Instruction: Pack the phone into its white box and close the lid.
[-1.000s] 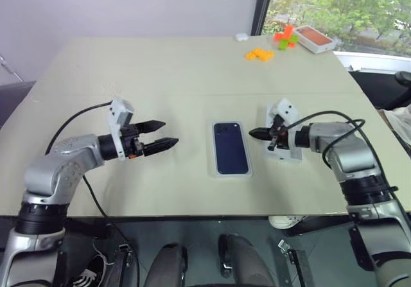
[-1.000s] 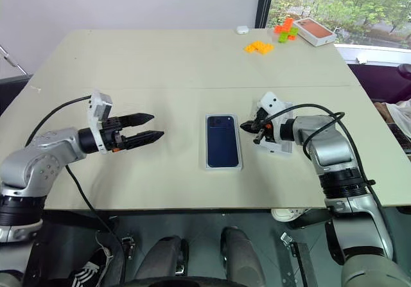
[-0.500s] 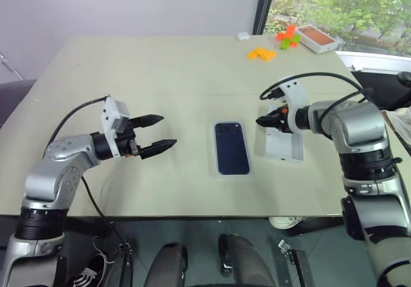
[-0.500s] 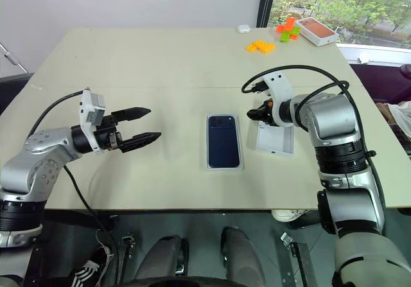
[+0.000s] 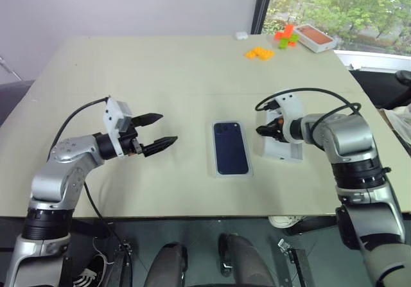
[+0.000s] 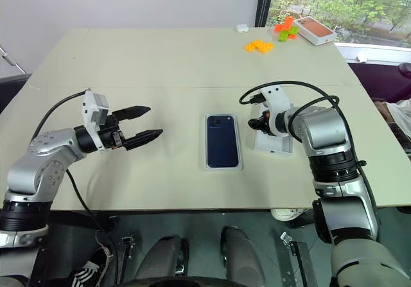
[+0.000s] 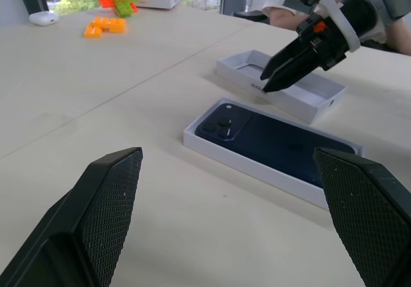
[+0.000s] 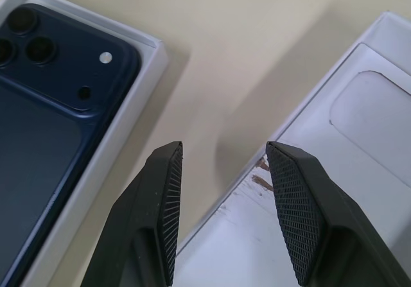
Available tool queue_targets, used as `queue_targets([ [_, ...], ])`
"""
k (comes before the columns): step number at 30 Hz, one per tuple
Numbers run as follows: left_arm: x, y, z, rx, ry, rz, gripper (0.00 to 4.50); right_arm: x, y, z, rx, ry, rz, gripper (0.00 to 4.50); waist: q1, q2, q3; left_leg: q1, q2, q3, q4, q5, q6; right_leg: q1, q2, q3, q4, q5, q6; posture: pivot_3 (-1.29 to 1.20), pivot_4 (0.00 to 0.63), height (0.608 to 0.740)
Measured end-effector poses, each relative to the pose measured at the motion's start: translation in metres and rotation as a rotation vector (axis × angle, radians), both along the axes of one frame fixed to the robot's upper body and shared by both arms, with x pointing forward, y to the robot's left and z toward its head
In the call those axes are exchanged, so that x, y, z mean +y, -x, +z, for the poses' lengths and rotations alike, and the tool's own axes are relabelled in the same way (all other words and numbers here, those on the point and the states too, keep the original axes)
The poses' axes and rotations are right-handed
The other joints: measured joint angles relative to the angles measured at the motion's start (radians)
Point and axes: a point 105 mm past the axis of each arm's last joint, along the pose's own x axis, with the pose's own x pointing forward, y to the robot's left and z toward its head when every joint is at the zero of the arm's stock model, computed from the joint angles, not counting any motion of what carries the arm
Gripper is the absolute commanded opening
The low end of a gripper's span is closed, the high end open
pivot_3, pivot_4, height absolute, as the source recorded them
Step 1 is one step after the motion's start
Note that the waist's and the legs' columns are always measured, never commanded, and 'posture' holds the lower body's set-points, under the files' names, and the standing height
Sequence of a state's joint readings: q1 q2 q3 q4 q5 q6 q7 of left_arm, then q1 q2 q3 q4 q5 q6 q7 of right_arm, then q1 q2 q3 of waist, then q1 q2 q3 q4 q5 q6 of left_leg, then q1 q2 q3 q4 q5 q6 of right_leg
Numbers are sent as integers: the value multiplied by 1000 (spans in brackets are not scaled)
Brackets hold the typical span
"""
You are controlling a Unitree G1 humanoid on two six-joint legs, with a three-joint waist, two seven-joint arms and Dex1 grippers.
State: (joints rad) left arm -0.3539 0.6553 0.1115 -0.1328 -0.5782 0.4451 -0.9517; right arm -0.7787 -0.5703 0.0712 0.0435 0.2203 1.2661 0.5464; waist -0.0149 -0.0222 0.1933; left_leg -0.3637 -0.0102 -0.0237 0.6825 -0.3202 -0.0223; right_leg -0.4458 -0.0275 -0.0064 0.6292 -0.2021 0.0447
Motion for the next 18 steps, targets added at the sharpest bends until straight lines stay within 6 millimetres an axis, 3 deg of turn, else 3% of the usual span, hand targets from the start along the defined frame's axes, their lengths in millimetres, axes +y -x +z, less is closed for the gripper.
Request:
queue_targets([
  [14,0,0,0,0,0,0,4500,0,0,0,-1,1,-2,2150,0,0,0,0,0,0,0,0,0,0,0,0,0,0,0,0,150,740],
  [17,-10,-11,-1,42,36,20,3613,-1,-3,2,-75,18,33,1282,6,0,0,0,-1,-1,0,0,0,1,0,-2,0,0,0,0,150,740],
  [18,-20,-20,-6,91,43,31,3190,3,-4,5,-141,32,75,803,13,0,0,0,-2,-2,1,0,0,2,0,-2,-1,0,1,0,150,740],
])
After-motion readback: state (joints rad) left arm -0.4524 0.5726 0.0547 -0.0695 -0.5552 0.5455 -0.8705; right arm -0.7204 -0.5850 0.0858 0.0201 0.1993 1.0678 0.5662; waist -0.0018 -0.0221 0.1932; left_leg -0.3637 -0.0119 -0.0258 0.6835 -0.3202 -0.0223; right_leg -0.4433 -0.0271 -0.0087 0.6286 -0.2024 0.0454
